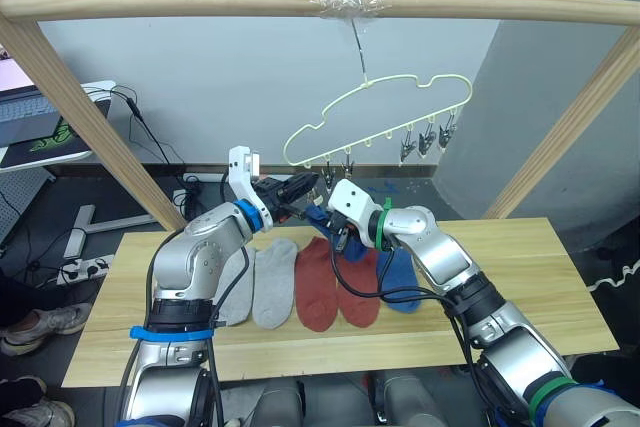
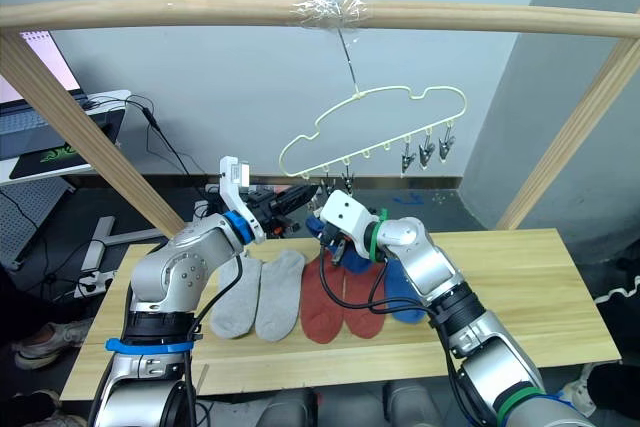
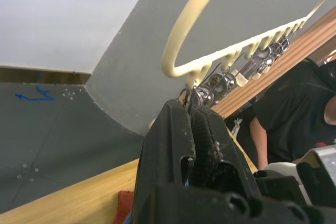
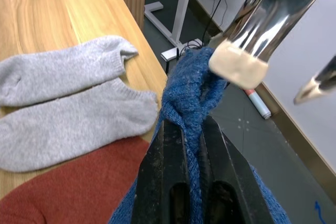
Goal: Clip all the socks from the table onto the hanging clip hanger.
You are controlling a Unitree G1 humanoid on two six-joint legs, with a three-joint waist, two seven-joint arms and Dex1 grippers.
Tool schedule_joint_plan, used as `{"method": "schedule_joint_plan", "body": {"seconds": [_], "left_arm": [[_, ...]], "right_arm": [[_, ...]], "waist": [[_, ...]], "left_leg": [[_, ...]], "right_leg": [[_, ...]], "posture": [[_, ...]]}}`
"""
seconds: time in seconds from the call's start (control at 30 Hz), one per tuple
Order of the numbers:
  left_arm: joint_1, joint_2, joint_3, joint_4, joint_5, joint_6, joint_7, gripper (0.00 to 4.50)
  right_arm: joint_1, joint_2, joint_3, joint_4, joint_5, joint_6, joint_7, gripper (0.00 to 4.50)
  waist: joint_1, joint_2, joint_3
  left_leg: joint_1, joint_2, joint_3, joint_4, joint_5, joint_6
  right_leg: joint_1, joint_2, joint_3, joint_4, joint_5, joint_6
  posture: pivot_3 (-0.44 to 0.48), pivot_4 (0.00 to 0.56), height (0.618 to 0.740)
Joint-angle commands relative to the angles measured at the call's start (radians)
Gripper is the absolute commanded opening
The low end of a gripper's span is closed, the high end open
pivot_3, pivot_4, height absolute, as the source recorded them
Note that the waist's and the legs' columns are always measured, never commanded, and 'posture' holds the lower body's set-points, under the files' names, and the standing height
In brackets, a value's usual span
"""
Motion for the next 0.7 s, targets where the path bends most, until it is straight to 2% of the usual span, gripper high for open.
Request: {"method": "schedule_joint_plan", "body": {"seconds": [0.03,0.7], "left_arm": [[0.006,0.007,-0.011,-0.031,0.010,-0.019,-0.011,0.00],[0.007,-0.005,-0.001,-0.029,-0.004,-0.020,-0.003,0.00]], "right_arm": [[-0.028,0.011,-0.032,-0.014,0.011,-0.012,-0.010,0.02],[-0.031,0.036,-0.038,0.049,-0.018,-0.017,-0.036,0.02]], "waist": [[0.000,0.000,0.000],[0.000,0.000,0.000]], "left_leg": [[0.000,0.000,0.000,0.000,0.000,0.000],[0.000,0.000,0.000,0.000,0.000,0.000]], "right_leg": [[0.000,0.000,0.000,0.000,0.000,0.000],[0.000,0.000,0.000,0.000,0.000,0.000]], "posture": [[0.001,0.133,0.737],[0.006,0.124,0.737]]}}
